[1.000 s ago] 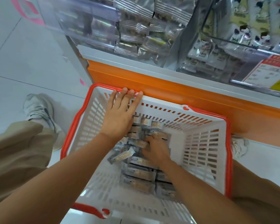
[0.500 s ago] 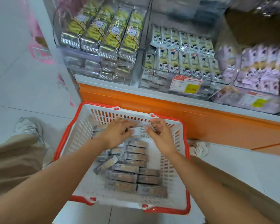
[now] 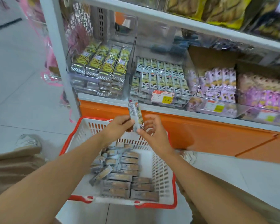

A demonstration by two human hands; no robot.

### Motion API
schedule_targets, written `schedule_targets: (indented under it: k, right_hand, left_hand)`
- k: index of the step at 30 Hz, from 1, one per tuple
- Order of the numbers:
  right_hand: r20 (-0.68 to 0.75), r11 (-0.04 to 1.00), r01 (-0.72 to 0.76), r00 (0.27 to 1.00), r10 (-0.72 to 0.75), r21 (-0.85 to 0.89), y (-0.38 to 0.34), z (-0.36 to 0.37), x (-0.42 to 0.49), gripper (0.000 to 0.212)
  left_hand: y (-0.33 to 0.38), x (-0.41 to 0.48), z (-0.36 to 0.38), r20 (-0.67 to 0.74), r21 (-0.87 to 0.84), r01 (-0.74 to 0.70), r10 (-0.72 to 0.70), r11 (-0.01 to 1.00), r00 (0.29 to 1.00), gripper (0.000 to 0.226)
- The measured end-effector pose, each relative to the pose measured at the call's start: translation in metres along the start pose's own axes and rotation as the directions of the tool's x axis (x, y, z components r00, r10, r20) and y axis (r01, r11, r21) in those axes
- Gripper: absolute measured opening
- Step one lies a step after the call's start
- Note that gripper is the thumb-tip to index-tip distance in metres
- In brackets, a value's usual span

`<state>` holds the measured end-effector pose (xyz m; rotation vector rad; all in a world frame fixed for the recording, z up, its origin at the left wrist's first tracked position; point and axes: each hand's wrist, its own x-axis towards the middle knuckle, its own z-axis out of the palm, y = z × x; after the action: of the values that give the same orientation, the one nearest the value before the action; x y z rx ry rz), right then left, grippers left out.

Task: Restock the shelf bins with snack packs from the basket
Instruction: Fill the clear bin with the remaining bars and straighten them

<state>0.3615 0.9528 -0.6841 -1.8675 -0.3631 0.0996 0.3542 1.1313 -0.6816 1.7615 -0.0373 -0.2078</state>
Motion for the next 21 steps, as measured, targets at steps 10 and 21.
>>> schedule_targets:
  k: [10,21]
  right_hand:
    - [-0.163,0.983,0.165,0.971,-0.176,-0.076,-0.066,-0.020,0.037,0.029]
    - [-0.164,0.888,-0.010,0.984,-0.073,-0.460,-0.097,-0.010,0.149,0.023]
  left_hand:
    - [0.032,0.006,-0.027,-0.306,0.821,-0.159,0.658,0.548,0.689,0.045]
    - [0.017,0.034,-0.058,-0.177,0.966,0.032,0.569,0.255,0.803,0.089]
